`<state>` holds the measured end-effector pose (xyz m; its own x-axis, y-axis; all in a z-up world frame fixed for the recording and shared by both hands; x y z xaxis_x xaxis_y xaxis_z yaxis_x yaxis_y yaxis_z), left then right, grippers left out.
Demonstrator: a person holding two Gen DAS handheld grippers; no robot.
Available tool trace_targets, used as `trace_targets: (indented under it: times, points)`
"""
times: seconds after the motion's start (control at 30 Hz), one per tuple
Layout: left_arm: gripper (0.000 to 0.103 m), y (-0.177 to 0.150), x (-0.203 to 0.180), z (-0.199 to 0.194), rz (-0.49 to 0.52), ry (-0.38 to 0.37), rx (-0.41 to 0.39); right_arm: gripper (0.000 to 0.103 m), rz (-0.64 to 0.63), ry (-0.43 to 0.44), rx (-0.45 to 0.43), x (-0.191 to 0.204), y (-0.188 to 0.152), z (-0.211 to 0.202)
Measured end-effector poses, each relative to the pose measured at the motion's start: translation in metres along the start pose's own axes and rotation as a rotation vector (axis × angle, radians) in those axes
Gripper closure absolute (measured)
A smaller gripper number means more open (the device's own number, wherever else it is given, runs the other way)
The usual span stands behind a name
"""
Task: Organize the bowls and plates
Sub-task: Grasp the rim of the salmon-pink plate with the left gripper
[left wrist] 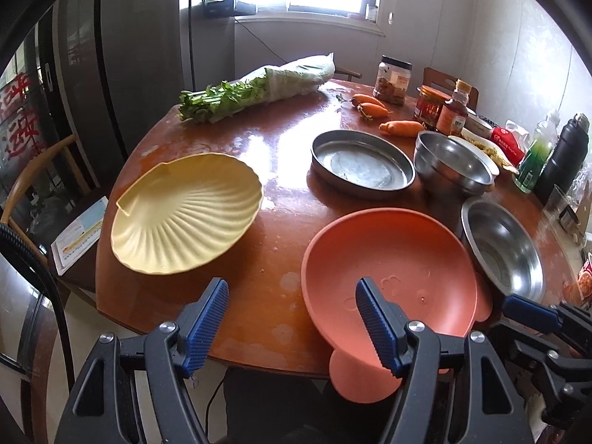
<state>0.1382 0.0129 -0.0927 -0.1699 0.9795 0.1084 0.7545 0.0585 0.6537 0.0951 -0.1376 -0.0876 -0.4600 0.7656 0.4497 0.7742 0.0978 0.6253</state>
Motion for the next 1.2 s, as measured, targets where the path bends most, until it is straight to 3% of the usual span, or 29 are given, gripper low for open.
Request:
trace_targets:
  times: [0.3,0.7,0.93,1.03,1.2]
  points:
    - [0.032,-0.009,-0.011,0.009,0.035,0.004,0.004,0.054,0.100,0.007,-0.019,-0.012,-0.014,0.000]
    - [0.032,-0.011,-0.017,0.028,0.048,-0.022,0.028,0.054,0.219,-0.024,-0.050,-0.027,-0.005,0.024]
    - [0.050,-0.011,-0.021,0.030,0.055,-0.075,0.027,0.066,0.143,-0.034,-0.048,-0.015,-0.002,0.036]
    - [0.051,-0.012,-0.023,0.025,0.061,-0.089,0.019,0.071,0.094,-0.032,-0.043,-0.003,0.002,0.041]
    - [0.051,-0.010,-0.011,0.016,0.054,-0.067,0.000,0.072,0.069,-0.012,-0.051,0.007,0.008,0.044]
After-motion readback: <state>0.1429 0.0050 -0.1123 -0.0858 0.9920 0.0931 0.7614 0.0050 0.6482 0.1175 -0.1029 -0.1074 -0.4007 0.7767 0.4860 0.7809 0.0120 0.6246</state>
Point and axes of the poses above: each gripper's, at about its wrist camera, not at the fingertips, and z roughly the way its jaws point, x to its left, y to its top, the point moved 10 cm from there along z, roughly the way its jaws point, and after that the axes turned 13 degrees about y, right-handed, at the moved point
